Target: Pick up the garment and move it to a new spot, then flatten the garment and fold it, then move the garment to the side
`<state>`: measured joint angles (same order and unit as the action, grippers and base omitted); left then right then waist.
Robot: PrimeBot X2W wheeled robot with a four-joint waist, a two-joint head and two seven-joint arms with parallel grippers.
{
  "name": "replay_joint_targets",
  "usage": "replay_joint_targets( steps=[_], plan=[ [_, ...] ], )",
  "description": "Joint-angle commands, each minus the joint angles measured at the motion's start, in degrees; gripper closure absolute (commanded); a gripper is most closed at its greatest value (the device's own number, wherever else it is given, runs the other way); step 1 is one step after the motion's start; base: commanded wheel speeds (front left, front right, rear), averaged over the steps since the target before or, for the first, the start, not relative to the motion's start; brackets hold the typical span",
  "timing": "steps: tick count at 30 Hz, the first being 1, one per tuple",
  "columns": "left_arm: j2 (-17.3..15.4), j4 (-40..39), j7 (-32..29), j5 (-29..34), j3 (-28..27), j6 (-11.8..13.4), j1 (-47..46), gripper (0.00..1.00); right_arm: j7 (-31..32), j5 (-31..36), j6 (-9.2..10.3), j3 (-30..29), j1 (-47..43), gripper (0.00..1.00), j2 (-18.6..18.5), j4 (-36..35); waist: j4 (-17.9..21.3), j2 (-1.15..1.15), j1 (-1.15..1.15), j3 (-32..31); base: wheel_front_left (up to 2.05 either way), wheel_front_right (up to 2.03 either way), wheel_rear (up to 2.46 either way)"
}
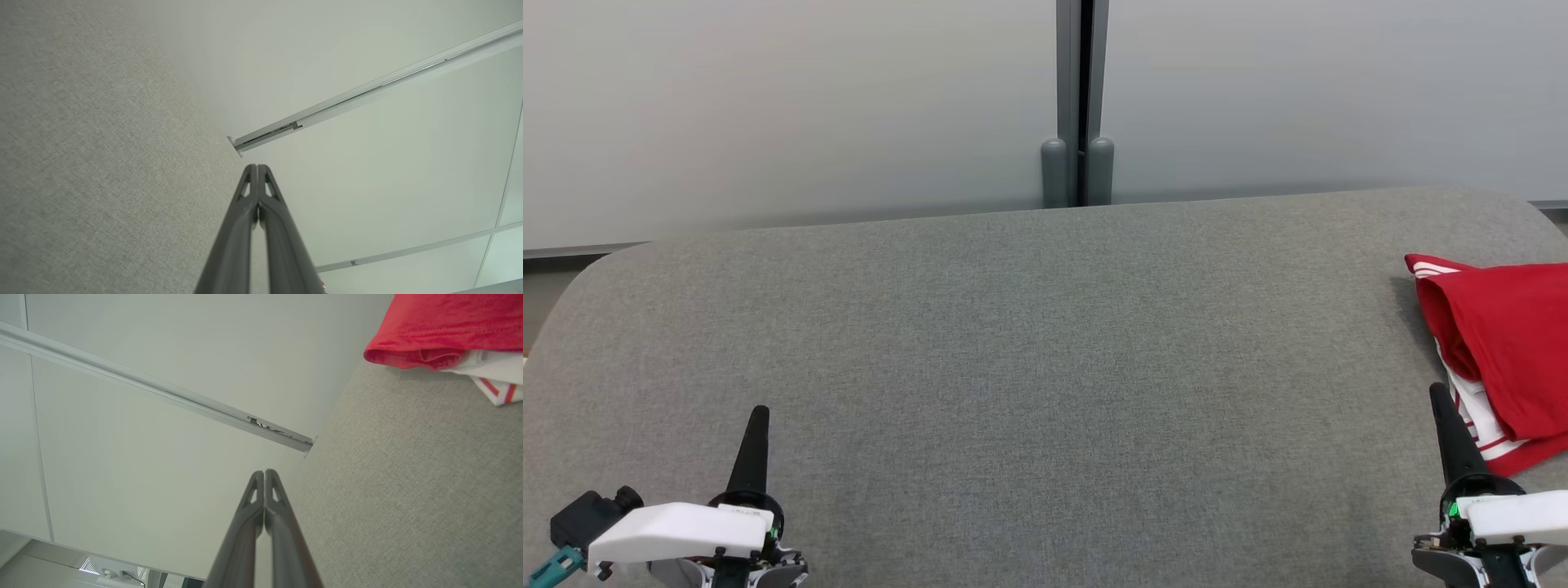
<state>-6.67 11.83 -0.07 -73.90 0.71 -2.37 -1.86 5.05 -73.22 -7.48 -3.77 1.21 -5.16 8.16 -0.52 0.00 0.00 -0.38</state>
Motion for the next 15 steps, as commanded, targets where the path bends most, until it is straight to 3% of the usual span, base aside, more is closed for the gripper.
replay_joint_targets(
  steps=[1, 15],
  plan=[
    [-0.2, -0.2, -0.4, -1.3, -0.7, -0.6, -1.7, 1.00, 0.2, -1.6, -0.02, -0.4, 1.1, 1.00, -0.2, 0.1, 0.0, 0.00, 0.00, 0.0, 0.00, 0.00, 0.00],
    [0.9, 0.6, -2.0, -7.7, -2.5, -2.3, -2.8, 1.00, 0.4, -7.9, -0.02, -0.9, 2.6, 1.00, 0.5, 2.1, 0.2, 0.00, 0.00, 0.2, 0.00, 0.00, 0.00]
  ],
)
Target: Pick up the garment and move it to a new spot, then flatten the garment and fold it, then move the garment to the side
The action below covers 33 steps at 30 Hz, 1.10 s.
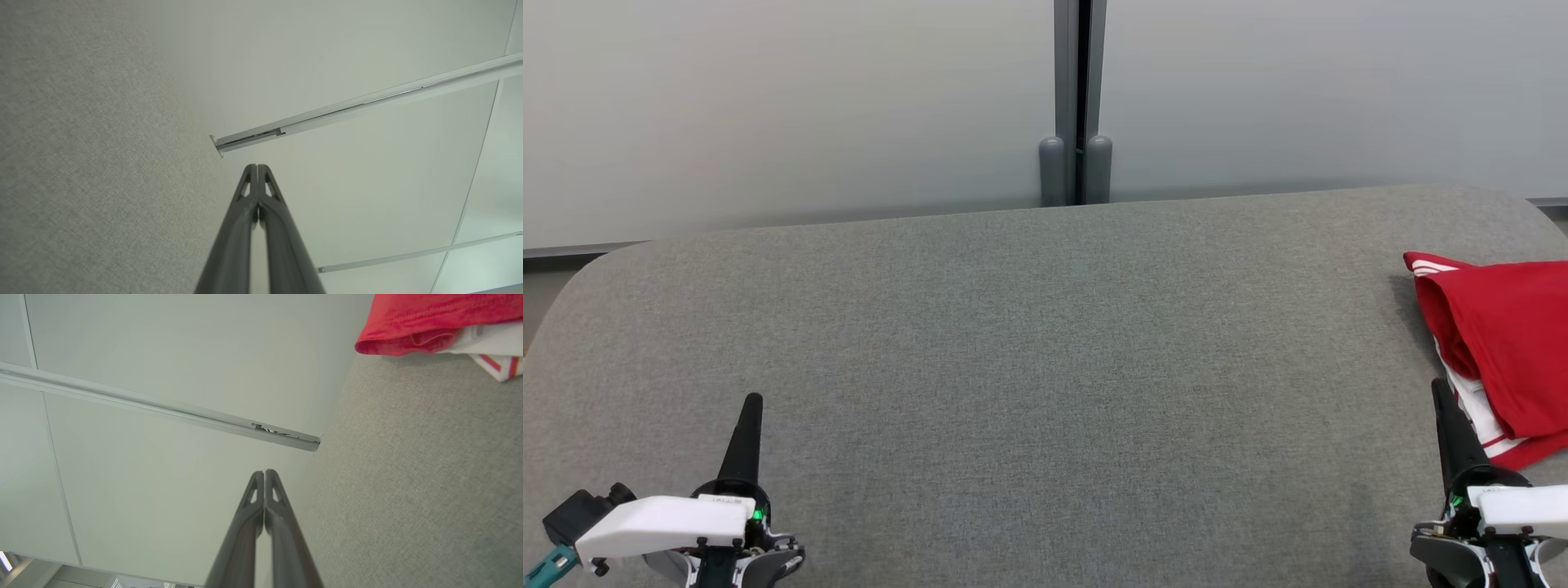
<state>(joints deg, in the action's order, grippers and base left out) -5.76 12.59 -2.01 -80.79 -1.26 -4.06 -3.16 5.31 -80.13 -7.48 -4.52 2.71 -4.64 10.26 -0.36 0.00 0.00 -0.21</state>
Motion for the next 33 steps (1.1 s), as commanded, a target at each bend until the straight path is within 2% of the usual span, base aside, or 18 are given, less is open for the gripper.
replay_joint_targets(
  steps=[1, 33],
  plan=[
    [0.0, -0.1, -0.3, -1.2, -0.6, -0.7, -1.5, 1.00, 0.1, -1.4, -0.02, -0.2, 1.2, 1.00, 0.0, 0.1, 0.0, 0.00, 0.00, 0.0, 0.00, 0.00, 0.00],
    [1.9, 1.5, -3.6, -13.0, -4.2, -3.7, -3.4, 1.00, 0.7, -13.1, -0.02, -1.4, 3.8, 1.00, 1.2, 3.9, 0.4, 0.00, 0.00, 0.4, 0.00, 0.00, 0.00]
  ],
)
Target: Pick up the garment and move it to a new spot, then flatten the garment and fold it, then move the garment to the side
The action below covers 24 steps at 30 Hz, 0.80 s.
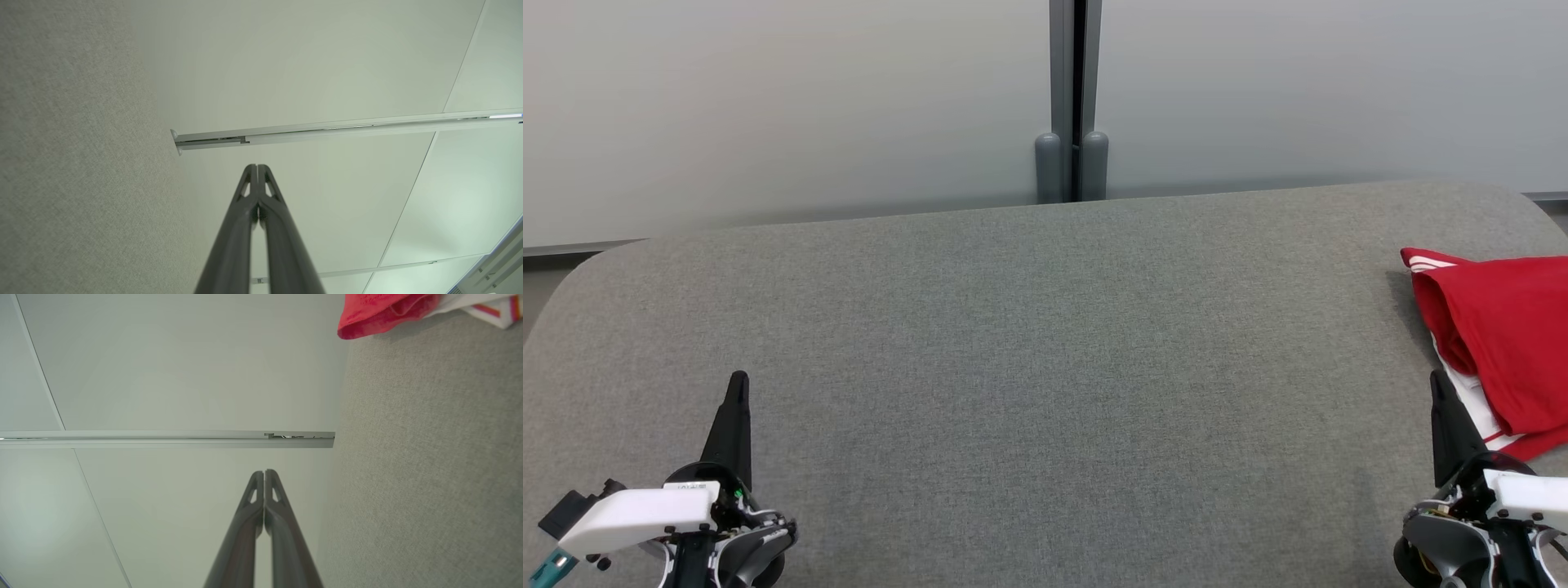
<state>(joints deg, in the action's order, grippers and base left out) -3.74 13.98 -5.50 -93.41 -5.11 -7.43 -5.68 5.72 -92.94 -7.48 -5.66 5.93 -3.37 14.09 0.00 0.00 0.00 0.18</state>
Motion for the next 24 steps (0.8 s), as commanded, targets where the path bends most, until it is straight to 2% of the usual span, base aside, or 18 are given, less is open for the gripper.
replay_joint_targets(
  steps=[1, 24],
  plan=[
    [-0.1, 0.1, 0.0, -0.2, -0.3, -0.3, -0.9, 1.00, 0.3, -0.2, -0.02, -0.2, 0.6, 1.00, -0.1, 0.1, 0.0, 0.00, 0.00, 0.0, 0.00, 0.00, 0.00],
    [0.1, 0.1, -0.3, 0.2, -0.7, -0.3, -0.8, 1.00, 0.4, 0.1, -0.02, -0.4, 0.6, 1.00, 0.1, 0.1, 0.0, 0.00, 0.00, 0.0, 0.00, 0.00, 0.00]
  ],
)
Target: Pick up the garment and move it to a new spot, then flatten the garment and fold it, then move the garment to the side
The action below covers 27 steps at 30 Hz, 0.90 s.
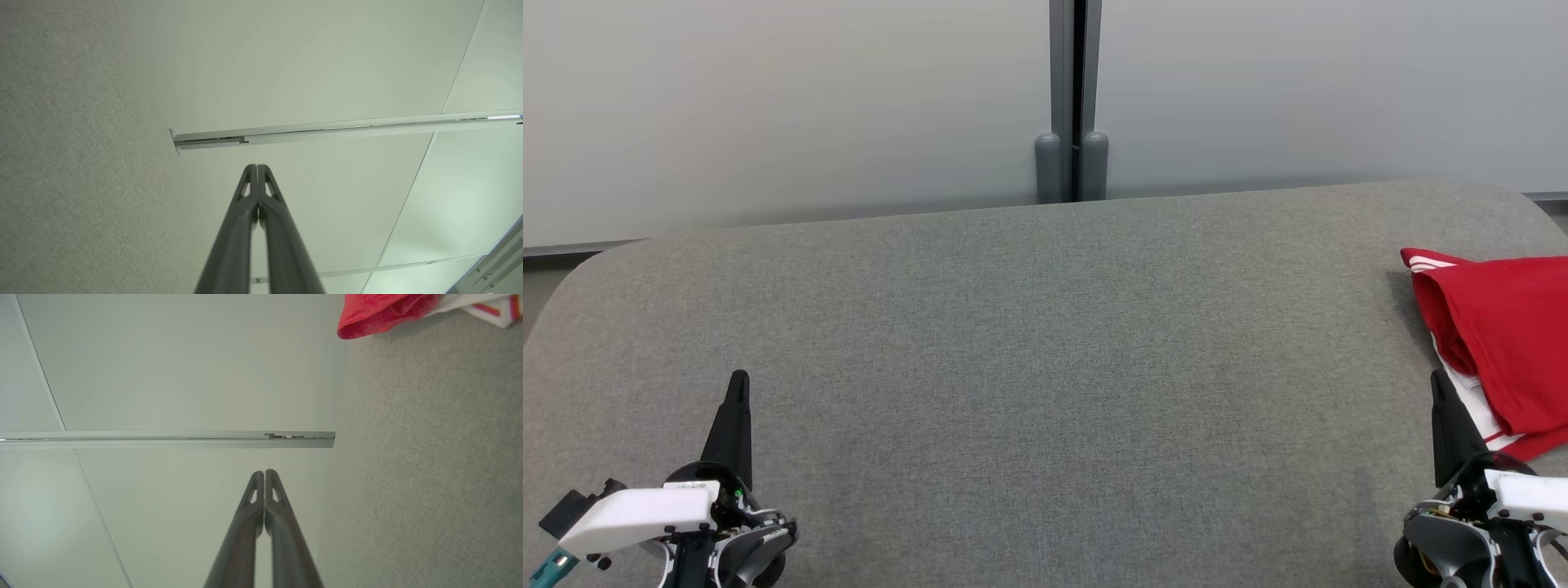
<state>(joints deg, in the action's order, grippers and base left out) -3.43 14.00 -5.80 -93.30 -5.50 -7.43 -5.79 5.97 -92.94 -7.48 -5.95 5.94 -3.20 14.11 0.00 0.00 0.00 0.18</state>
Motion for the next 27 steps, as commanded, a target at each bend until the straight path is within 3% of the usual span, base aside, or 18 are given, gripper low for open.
replay_joint_targets(
  steps=[1, 27],
  plan=[
    [-0.2, 0.1, 0.0, 0.1, -0.3, -0.3, -0.7, 1.00, 0.1, 0.1, -0.02, -0.1, 0.6, 1.00, -0.1, 0.1, 0.0, 0.00, 0.00, 0.0, 0.00, 0.00, 0.00],
    [0.0, 0.1, -0.3, 0.4, -0.6, -0.3, -0.8, 1.00, 0.4, 0.3, -0.02, -0.3, 0.6, 1.00, 0.1, 0.1, 0.0, 0.00, 0.00, 0.0, 0.00, 0.00, 0.00]
  ],
)
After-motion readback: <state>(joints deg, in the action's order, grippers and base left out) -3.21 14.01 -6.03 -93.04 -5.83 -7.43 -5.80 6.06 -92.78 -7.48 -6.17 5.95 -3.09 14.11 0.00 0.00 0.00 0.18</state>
